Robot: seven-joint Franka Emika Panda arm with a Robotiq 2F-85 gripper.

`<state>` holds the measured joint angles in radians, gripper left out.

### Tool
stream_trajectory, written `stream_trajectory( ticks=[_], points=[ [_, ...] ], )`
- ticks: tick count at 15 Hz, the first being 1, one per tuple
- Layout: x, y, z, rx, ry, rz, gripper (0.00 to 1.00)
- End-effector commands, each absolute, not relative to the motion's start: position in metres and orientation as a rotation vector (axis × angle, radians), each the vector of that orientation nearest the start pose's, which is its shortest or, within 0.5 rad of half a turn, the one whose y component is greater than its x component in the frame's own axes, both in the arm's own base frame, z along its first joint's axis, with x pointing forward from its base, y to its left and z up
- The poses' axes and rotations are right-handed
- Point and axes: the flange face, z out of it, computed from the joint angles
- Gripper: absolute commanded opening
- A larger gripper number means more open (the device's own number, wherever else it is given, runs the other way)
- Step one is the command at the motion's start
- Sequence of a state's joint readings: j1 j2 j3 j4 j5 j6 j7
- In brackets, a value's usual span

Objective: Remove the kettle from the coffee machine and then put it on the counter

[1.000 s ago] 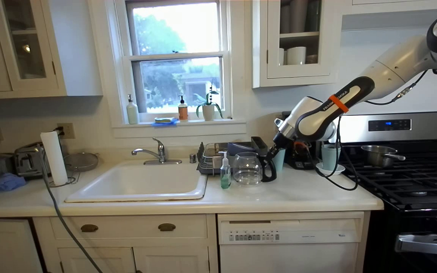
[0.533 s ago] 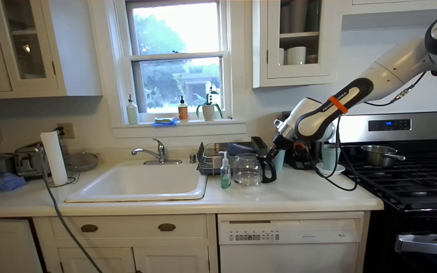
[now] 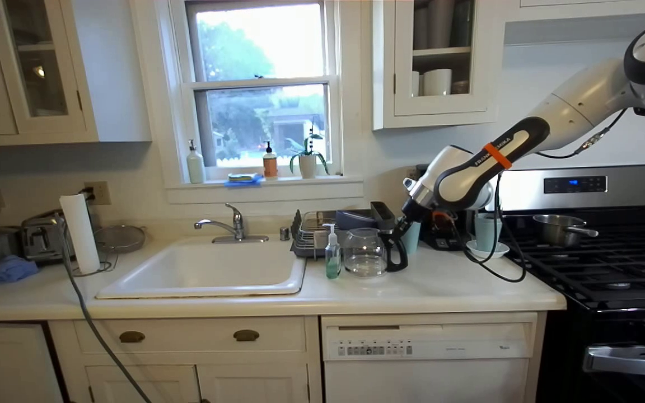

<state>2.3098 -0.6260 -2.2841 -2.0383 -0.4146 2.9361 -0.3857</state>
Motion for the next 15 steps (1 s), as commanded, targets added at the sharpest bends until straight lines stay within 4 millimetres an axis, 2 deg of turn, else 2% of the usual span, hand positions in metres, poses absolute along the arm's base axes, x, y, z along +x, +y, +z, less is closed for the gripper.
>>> stream_trajectory(
  ticks=[1, 2, 3, 4, 10, 13, 15],
  points=[
    [0.647, 0.000, 0.290, -2.765, -0.825, -0.855, 0.08],
    [0.648, -0.001, 0.290, -2.772, -0.830, -0.856, 0.13],
    [0.648, 0.000, 0.289, -2.770, -0.836, -0.851, 0.58],
    [0.648, 0.000, 0.290, -2.770, -0.841, -0.853, 0.59],
    [0.646, 0.001, 0.306, -2.768, -0.818, -0.848, 0.98],
    [0.617, 0.013, 0.307, -2.762, -0.742, -0.661, 1.00],
    [0.590, 0.016, 0.310, -2.789, -0.670, -0.632, 1.00]
  ],
)
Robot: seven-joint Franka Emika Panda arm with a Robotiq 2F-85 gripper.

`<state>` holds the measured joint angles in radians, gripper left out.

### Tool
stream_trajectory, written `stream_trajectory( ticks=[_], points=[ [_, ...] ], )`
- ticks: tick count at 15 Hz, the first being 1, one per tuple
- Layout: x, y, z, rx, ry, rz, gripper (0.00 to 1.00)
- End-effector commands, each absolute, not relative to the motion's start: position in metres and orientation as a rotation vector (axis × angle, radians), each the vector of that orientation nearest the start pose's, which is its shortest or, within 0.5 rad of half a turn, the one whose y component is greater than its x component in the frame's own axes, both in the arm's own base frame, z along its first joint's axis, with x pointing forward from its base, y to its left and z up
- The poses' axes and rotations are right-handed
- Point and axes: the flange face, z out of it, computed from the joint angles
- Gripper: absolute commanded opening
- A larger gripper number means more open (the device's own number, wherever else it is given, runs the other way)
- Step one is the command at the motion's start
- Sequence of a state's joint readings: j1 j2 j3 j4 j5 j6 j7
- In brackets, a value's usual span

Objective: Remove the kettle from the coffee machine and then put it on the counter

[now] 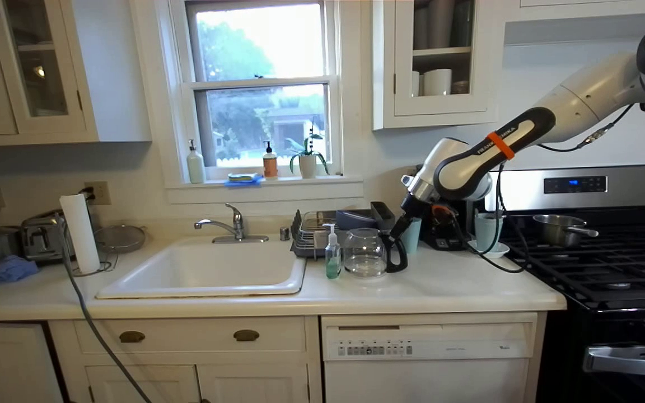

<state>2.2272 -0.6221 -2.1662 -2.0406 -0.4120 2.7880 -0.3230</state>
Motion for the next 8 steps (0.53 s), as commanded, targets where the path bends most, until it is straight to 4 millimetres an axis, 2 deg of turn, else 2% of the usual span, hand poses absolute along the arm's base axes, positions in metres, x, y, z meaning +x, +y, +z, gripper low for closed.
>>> stream_trajectory(
  ticks=[1, 4, 6, 8],
  points=[
    [0.578, 0.015, 0.313, -2.803, -0.626, -0.632, 1.00],
    [0.535, 0.012, 0.323, -2.803, -0.499, -0.711, 1.00],
    [0.515, 0.008, 0.336, -2.794, -0.422, -0.861, 1.00],
    [0.496, 0.005, 0.343, -2.797, -0.351, -0.932, 1.00]
  ],
)
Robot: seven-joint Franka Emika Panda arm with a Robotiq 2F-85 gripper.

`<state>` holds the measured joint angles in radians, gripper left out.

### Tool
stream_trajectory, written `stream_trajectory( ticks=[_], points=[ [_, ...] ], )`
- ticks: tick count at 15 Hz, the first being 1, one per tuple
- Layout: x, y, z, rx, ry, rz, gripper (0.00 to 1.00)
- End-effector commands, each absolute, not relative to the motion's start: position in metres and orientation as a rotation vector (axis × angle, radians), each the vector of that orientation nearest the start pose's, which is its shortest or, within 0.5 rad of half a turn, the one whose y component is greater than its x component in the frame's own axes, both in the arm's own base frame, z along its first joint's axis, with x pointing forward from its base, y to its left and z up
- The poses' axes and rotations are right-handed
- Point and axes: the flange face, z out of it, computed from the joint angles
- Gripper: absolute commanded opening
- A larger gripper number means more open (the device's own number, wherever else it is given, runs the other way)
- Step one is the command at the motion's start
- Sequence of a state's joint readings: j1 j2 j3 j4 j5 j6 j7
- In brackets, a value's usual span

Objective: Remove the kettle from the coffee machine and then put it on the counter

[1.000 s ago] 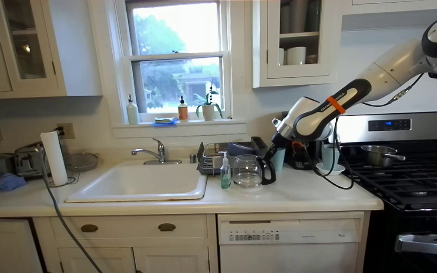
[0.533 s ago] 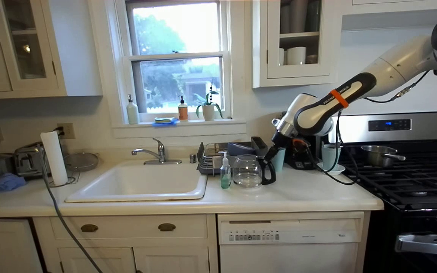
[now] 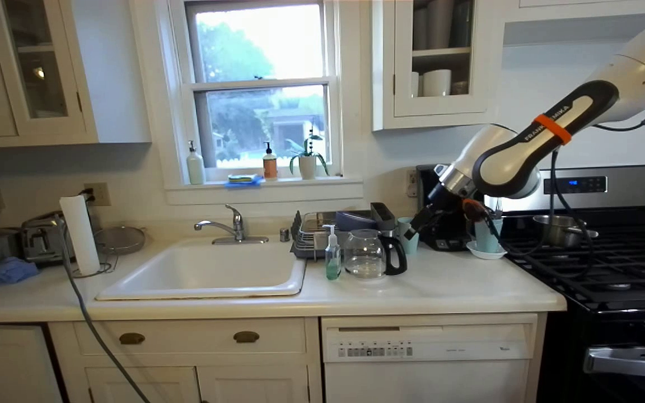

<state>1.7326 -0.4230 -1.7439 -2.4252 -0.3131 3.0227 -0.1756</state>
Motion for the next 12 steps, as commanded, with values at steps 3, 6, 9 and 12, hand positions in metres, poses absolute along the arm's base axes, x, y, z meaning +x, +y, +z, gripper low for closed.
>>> stream_trajectory(
  ticks=[3, 6, 9, 12],
  points=[
    [0.477, 0.007, 0.338, -2.868, -0.207, -0.896, 1.00],
    [0.476, 0.007, 0.345, -2.846, -0.228, -0.858, 1.00],
    [0.470, 0.008, 0.343, -2.885, -0.183, -0.788, 1.00],
    [0.470, 0.006, 0.343, -2.887, -0.177, -0.785, 1.00]
  ],
)
